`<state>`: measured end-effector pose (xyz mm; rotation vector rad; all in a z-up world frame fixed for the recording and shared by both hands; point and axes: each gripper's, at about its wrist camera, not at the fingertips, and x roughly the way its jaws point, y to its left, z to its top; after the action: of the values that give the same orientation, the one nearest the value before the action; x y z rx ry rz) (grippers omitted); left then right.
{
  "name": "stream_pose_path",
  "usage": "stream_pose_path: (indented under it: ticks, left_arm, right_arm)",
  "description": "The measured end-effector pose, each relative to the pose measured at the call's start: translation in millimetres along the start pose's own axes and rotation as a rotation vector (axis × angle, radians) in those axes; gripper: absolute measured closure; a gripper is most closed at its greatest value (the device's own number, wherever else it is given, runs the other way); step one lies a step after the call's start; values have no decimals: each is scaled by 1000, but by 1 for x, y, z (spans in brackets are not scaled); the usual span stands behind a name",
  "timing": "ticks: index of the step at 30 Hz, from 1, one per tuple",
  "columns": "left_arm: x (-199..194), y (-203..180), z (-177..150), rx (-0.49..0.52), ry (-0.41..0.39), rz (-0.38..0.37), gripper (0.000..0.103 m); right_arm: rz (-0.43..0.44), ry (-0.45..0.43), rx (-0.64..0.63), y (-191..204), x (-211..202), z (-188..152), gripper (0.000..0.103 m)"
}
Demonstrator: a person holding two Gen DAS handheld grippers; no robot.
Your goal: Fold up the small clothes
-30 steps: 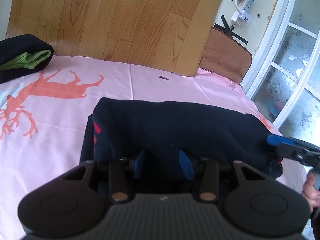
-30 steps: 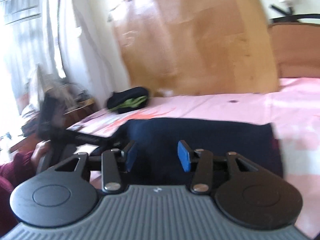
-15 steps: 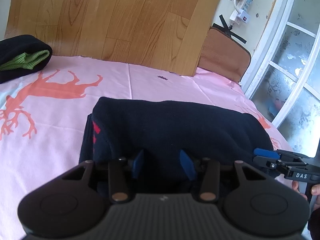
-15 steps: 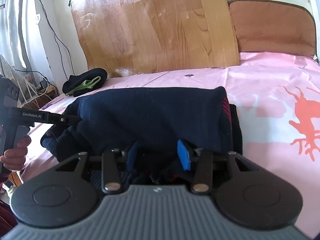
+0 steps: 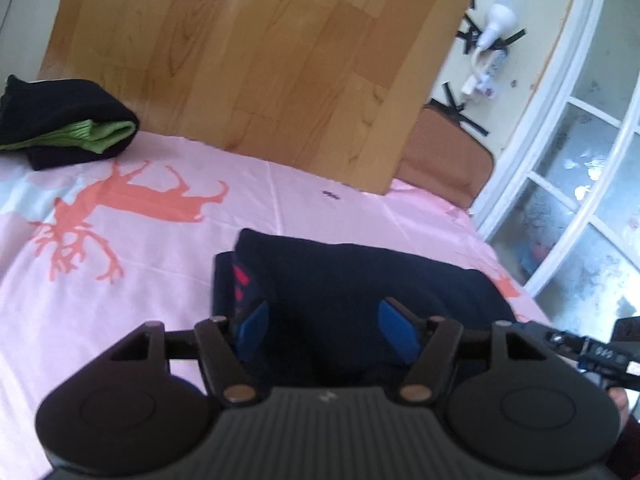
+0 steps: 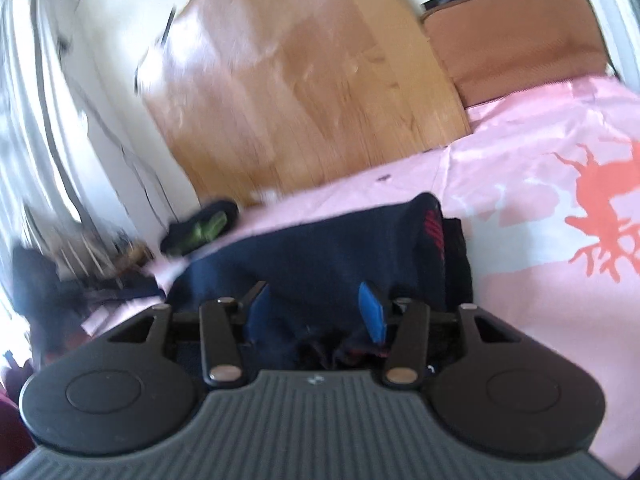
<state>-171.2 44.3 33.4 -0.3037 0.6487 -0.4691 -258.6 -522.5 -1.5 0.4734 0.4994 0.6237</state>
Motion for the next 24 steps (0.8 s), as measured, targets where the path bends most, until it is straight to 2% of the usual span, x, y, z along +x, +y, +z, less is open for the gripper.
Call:
stream_pose_path:
  ticks: [3, 4, 7, 9, 11, 14, 15, 16, 17, 19, 21, 24]
  left_arm:
    - [19, 5, -1, -7, 63, 62, 43]
    - [21, 2, -2, 21, 55, 79, 43]
    - [16, -4, -1, 64, 69, 103, 43]
    - [7, -4, 4, 56, 50, 80, 43]
    - [-3, -6, 11, 38, 5, 36, 43]
    - [-2, -16, 20, 33, -11, -28, 45]
    - [4, -20, 21, 40, 3, -38, 50]
    - [13, -25, 21, 49, 29, -51, 64]
    - [21, -29, 20, 53, 60, -62, 70]
    - [39, -36, 17, 57, 119, -95, 85]
    - [52, -44, 13, 73, 158, -123, 88]
    - [70, -51, 7, 102, 191, -109, 92]
  right_arm:
    - [-71, 35, 29, -9, 8, 1, 51]
    - [-92, 56, 35, -11, 12, 1, 54]
    - [-89, 41, 33, -8, 6, 5, 53]
    - [-83, -24, 10, -6, -7, 10, 50]
    - [-104, -65, 21, -11, -19, 15, 41]
    - [-167, -51, 85, -28, -24, 17, 40]
    - [-187, -34, 117, -34, -23, 16, 40]
    - [-210, -11, 156, -40, -21, 15, 40]
    - [-219, 4, 185, -45, -20, 12, 40]
    - [-205, 23, 243, -52, -17, 9, 40]
    - [-171, 42, 281, -55, -14, 6, 40]
    - [-131, 60, 333, -57, -9, 1, 40]
